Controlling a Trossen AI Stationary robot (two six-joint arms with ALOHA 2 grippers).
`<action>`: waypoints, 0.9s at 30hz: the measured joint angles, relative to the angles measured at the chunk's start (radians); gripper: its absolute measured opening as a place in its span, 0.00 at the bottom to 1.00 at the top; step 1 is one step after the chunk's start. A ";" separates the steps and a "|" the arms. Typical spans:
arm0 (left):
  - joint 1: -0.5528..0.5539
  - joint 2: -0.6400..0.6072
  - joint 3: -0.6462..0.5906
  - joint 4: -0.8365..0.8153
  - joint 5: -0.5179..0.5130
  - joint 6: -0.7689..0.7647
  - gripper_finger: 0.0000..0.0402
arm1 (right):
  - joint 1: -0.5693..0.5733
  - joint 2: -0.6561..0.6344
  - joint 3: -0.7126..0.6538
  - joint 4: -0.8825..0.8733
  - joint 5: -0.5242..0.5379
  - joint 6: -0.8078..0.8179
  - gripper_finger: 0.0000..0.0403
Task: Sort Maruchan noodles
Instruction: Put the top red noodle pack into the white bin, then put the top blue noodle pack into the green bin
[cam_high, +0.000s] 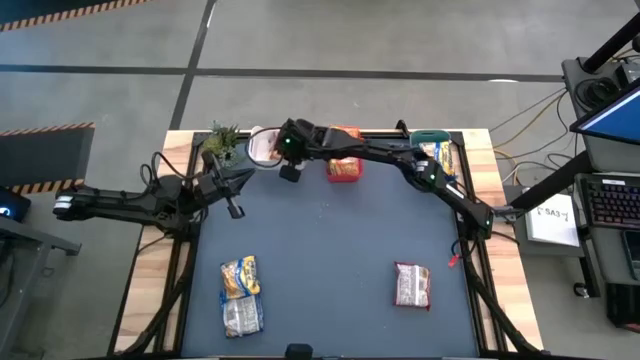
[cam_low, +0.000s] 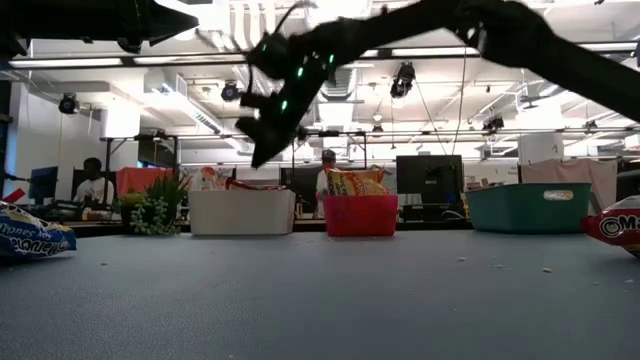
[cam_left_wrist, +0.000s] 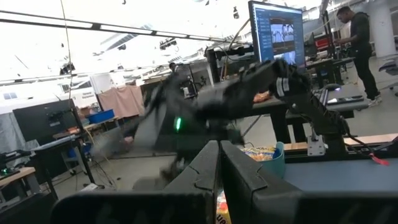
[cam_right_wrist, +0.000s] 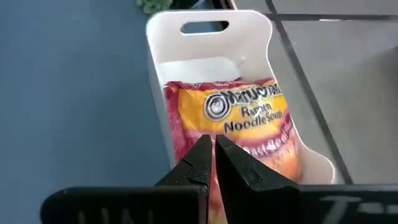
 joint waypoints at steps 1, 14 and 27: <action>0.000 0.000 0.000 0.000 0.000 -0.006 0.00 | 0.004 -0.019 0.000 -0.029 -0.005 0.009 0.03; -0.001 0.132 0.203 -0.404 -0.001 -0.277 0.00 | 0.119 -0.245 -0.233 -0.085 -0.161 0.024 0.03; -0.153 0.400 0.369 -0.755 0.077 -0.655 0.00 | 0.209 -0.617 -0.970 0.531 -0.164 0.128 0.03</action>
